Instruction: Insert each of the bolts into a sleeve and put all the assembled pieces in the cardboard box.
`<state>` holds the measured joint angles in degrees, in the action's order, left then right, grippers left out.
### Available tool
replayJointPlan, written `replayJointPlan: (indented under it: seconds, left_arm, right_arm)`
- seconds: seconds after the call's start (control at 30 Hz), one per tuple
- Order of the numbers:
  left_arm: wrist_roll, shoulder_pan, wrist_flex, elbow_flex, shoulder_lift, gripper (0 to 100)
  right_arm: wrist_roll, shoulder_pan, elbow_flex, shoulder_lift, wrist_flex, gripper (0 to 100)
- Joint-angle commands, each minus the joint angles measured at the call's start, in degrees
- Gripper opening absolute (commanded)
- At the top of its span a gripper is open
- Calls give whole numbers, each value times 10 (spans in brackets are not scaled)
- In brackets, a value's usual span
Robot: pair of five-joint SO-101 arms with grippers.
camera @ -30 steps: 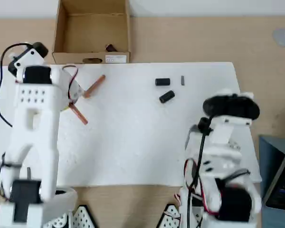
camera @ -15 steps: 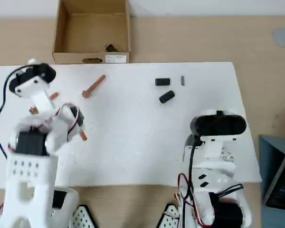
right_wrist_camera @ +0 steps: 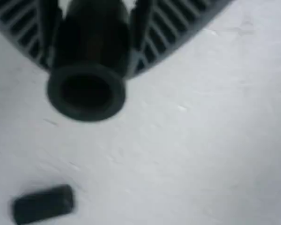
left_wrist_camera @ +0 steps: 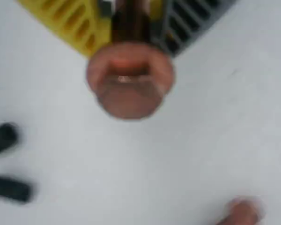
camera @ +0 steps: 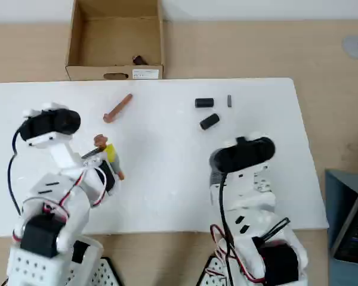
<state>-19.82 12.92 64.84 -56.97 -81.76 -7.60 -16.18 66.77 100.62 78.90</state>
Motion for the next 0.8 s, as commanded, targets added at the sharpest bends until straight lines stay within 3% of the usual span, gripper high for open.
replayJointPlan:
  seconds: [0.0, 0.37, 0.6, 0.77]
  left_arm:
    - [1, 29, -46, -8, -66, 3]
    - [-1, 117, -89, -67, -225, 2]
    - [-50, 132, -88, -68, -226, 2]
    - [-64, 133, -88, -69, -226, 2]
  right_arm:
    - [4, -58, 7, 2, -29, 9]
    - [4, -219, 32, 2, -47, 9]
    - [25, -314, 51, 2, -82, 9]
    - [46, -334, 55, 2, -90, 9]
